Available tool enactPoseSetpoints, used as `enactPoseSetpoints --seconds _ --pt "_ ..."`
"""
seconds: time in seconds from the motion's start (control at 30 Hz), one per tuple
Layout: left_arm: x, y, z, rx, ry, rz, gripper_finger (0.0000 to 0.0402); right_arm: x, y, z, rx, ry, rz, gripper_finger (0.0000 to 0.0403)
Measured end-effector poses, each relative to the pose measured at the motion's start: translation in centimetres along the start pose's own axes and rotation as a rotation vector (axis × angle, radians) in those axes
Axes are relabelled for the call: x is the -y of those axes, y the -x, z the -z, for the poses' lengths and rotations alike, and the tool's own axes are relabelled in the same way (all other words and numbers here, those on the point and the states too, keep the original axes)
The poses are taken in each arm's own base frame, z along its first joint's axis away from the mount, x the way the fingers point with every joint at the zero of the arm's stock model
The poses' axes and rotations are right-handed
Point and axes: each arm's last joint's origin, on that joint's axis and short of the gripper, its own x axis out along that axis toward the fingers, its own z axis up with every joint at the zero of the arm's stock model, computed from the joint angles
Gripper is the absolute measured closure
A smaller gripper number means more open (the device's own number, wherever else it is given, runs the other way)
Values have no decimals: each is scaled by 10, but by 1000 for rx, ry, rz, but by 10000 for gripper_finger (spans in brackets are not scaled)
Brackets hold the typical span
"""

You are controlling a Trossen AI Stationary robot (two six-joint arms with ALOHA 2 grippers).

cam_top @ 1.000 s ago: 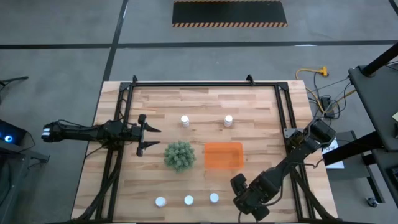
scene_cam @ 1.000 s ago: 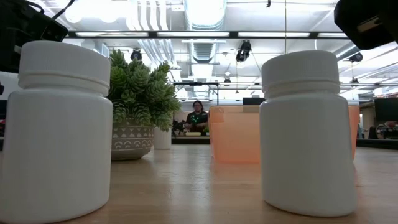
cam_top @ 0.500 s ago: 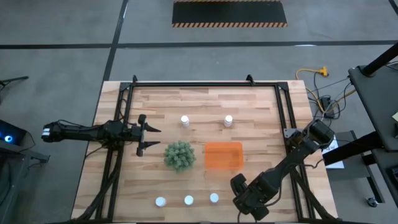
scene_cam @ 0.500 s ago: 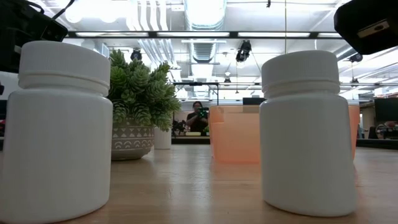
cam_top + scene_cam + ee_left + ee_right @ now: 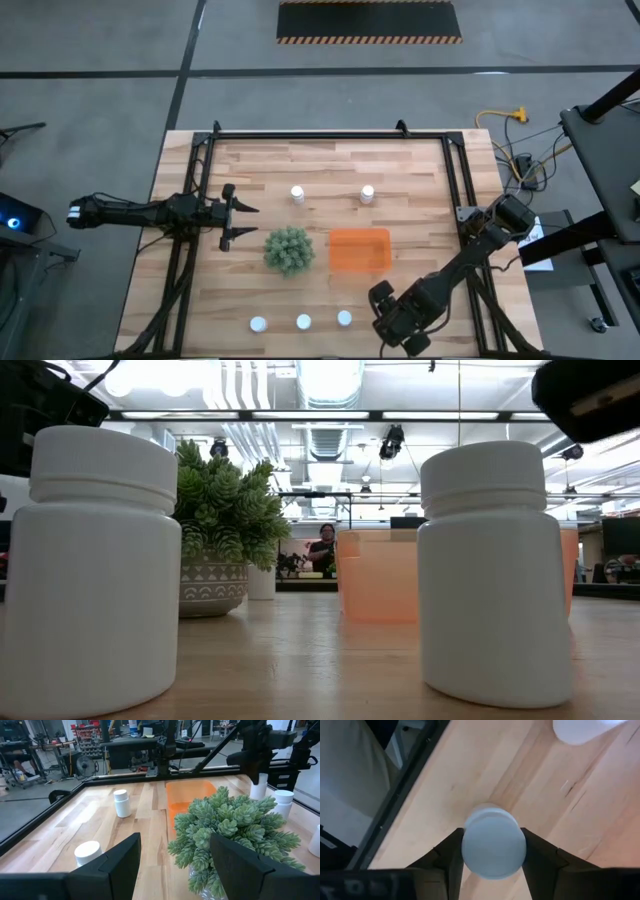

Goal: Pick and place pill bottles into a basket
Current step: Put the white pill bottle into the orange bin

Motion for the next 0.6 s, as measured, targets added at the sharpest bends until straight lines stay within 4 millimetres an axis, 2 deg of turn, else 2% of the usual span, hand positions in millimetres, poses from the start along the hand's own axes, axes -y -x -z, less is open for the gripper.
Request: enactPoseSetpoints --seconds 0.23,0.43,0.6 --pt "0 0 0 1 0 0 181 -2 18 -7 -20 14 10 245" --pt "0 0 0 1 0 0 181 -2 31 -13 -16 14 14 254" --pt "0 0 0 0 0 0 181 3 45 -14 -28 8 80 251"
